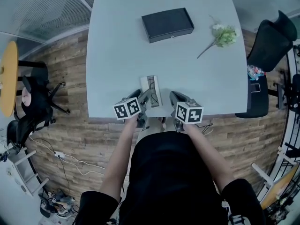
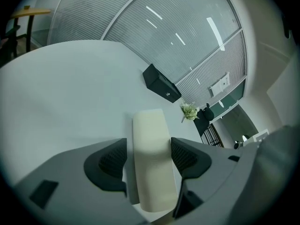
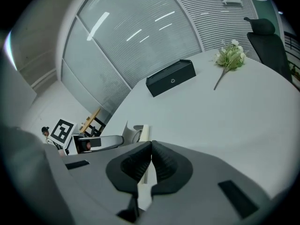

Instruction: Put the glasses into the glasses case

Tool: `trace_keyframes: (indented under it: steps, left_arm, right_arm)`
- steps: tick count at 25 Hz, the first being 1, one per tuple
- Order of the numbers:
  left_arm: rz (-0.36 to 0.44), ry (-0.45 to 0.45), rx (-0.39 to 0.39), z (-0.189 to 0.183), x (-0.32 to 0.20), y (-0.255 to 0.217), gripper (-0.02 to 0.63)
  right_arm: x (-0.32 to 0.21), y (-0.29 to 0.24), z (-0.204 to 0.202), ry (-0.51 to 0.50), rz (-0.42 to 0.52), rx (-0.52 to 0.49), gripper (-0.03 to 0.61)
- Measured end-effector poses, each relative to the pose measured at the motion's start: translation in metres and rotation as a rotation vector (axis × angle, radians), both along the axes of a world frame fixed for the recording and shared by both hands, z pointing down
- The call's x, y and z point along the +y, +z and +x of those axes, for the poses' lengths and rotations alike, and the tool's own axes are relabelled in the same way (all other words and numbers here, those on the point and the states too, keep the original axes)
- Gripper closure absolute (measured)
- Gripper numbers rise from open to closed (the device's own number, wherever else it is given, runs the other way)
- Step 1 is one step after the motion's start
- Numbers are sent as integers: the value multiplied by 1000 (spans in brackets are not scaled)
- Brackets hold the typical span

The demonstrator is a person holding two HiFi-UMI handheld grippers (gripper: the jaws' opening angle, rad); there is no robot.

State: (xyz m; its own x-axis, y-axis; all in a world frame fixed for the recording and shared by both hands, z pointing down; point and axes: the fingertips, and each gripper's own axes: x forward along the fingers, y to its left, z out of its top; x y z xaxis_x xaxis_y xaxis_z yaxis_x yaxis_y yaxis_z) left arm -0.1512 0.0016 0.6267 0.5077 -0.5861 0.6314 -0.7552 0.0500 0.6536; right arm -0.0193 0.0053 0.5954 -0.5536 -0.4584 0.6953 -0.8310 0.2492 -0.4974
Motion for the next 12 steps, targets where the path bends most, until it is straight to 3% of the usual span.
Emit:
trace_keyframes:
  steps: [12]
  left_arm:
    - [-18, 66, -21, 21, -7, 6, 313]
  right_arm:
    - [8, 9, 18, 67, -54, -37, 561]
